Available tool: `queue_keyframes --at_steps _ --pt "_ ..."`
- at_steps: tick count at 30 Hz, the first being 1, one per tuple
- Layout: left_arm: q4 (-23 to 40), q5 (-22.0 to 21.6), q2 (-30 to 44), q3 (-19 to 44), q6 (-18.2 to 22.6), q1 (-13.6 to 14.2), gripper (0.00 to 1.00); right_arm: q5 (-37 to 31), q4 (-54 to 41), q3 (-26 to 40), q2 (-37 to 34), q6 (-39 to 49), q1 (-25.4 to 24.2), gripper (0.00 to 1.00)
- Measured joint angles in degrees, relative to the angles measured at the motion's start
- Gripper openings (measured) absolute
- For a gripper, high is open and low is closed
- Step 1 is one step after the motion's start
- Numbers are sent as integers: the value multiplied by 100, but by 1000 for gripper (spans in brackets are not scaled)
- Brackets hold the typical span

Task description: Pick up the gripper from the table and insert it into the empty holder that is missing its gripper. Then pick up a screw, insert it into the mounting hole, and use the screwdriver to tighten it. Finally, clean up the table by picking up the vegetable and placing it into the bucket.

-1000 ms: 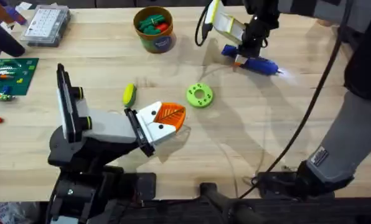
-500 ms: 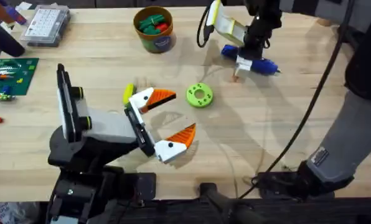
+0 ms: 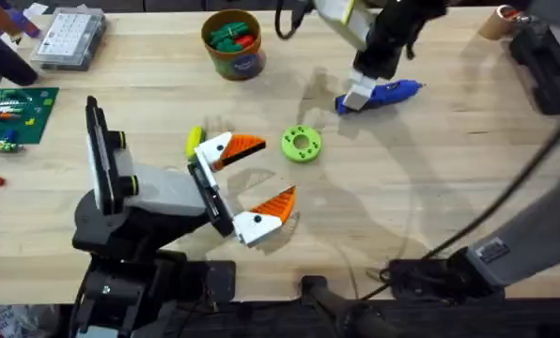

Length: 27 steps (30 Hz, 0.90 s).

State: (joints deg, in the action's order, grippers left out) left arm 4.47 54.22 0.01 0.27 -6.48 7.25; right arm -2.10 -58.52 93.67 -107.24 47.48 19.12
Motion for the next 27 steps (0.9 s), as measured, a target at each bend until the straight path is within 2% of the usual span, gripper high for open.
queue_keyframes --at_steps 27 --pt "0 0 0 0 0 0 987 8 -66 15 142 -83 19 995"
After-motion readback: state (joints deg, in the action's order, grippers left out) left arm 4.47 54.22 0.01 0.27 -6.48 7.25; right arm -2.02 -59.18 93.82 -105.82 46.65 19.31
